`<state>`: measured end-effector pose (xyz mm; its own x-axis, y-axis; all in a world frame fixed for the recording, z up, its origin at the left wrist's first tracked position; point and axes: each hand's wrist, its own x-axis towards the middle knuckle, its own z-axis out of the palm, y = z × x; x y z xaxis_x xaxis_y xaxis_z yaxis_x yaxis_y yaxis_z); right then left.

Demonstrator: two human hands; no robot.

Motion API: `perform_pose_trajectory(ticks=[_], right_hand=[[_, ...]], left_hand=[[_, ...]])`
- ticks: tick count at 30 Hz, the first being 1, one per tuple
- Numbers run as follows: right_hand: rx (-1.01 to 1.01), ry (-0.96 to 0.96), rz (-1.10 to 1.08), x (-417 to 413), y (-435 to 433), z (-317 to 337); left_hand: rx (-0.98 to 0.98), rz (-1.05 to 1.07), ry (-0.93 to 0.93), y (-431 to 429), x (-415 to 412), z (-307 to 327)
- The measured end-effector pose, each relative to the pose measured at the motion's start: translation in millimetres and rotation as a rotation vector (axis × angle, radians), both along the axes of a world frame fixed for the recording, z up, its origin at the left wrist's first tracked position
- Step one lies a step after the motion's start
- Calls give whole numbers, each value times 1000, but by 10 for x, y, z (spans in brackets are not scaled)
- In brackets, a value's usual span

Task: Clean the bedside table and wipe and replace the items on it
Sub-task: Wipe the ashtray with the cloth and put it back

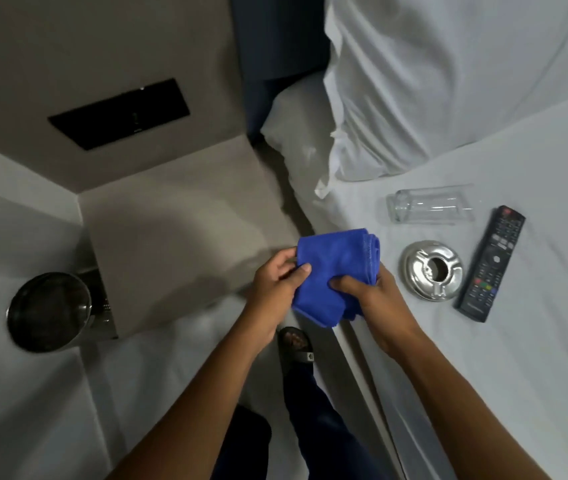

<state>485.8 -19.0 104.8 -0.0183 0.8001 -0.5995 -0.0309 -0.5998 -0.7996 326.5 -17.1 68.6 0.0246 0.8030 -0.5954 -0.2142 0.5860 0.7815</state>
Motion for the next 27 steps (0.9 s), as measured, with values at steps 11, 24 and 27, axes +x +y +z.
perform_pose_trajectory(ticks=[11,24,27], right_hand=[[434,-1126,-42,1146,175,348],[237,-785,46,1059,111,38],[245,-687,150,861,76,60]], left_hand=[[14,-332,381,334,1157,-33],[-193,-137,72,247,1657,-119],[-184,-7,-1,184,1472,-59]])
